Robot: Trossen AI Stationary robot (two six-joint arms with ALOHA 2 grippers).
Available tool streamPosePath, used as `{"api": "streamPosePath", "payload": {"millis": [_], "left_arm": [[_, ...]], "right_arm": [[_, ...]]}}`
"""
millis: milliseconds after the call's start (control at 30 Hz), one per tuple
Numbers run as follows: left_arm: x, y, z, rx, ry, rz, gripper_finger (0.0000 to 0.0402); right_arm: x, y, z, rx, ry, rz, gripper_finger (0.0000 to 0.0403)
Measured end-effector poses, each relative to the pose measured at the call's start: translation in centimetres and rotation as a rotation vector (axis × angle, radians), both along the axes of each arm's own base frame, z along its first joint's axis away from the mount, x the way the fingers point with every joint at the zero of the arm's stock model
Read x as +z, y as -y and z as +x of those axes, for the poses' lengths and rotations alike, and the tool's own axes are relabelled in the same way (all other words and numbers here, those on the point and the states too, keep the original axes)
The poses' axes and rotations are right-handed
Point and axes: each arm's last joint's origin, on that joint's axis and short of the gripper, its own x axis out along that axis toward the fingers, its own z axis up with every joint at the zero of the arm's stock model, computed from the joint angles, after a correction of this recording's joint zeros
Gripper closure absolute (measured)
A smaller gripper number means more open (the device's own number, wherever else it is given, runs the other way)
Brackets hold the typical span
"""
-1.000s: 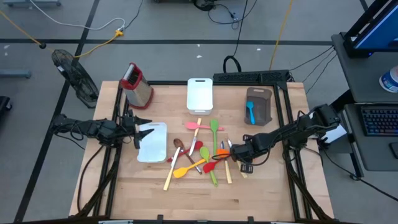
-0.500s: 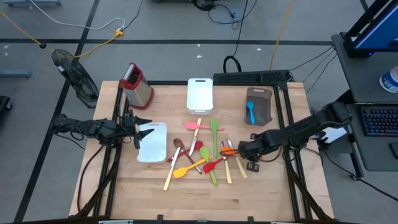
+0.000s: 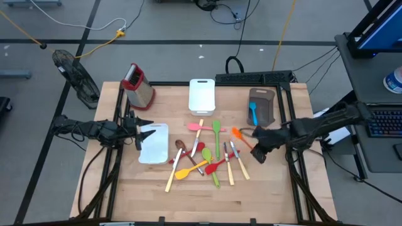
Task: Pick & Place Kitchen Items
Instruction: Put the orange spatula into the black bin
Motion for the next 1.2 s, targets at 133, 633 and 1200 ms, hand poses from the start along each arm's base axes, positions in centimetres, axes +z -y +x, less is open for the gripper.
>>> {"api": "streamPosePath", "payload": {"millis": [133,633,1200], "left_arm": [[0.0,0.0,0.0,0.0,0.0,0.0,0.0183],[0.0,0.0,0.0,0.001,0.0,0.0,0.0183],[0.0,0.0,0.0,0.001,0.0,0.0,0.0183]], "right_arm": [[1.5,1.0,-1.2,-0.116,0.087,0.084,0.0367],[4.5,4.0,-5.7,-0.446,0.315,0.308,0.0367],[3.2,5.9,-7.3,-0.709,0.133,0.433,0.0367]]}}
